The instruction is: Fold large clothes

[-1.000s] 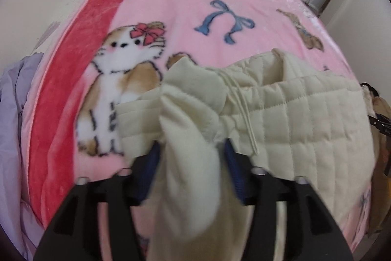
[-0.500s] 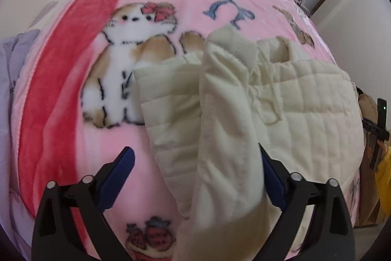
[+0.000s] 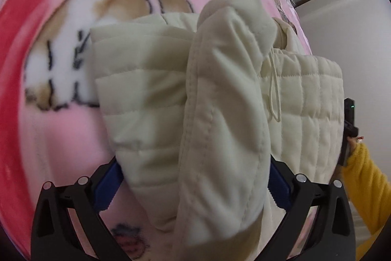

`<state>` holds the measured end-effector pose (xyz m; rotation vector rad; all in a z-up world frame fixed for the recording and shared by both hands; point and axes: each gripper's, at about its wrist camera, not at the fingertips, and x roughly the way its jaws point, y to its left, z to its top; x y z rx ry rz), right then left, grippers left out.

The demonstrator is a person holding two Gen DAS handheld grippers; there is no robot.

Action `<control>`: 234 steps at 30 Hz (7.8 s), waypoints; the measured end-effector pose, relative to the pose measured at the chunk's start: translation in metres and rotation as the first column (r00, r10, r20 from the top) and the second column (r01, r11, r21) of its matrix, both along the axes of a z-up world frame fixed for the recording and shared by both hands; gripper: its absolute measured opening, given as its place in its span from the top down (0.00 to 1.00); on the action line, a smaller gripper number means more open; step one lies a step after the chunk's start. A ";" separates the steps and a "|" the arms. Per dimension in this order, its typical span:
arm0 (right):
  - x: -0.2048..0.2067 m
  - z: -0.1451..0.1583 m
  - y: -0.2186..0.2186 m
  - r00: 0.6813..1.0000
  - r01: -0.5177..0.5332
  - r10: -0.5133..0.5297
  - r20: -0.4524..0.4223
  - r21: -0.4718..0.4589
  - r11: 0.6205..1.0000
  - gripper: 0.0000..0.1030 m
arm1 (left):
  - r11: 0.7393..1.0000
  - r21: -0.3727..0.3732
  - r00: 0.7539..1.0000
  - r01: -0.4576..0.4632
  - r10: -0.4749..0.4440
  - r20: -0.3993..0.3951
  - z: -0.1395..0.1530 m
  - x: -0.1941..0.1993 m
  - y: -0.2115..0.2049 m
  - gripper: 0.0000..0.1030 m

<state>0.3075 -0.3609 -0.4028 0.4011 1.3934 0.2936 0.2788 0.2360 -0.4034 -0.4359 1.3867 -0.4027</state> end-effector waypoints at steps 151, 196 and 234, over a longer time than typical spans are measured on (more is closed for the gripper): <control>-0.585 0.176 -0.302 0.154 0.984 -0.895 0.419 0.015 0.177 0.14 | 0.303 0.744 0.215 0.596 -0.953 0.216 0.197 0.017 -0.793 0.12; -0.483 0.169 -0.324 0.552 0.833 -0.666 0.502 -0.295 0.467 0.40 | 0.560 0.659 0.416 0.502 -0.825 0.384 0.193 -0.051 -0.822 0.07; -0.561 0.354 -0.137 0.481 0.876 -0.507 0.715 -0.421 0.237 0.08 | 0.726 0.318 0.416 0.610 -0.635 0.651 0.383 -0.317 -0.625 0.05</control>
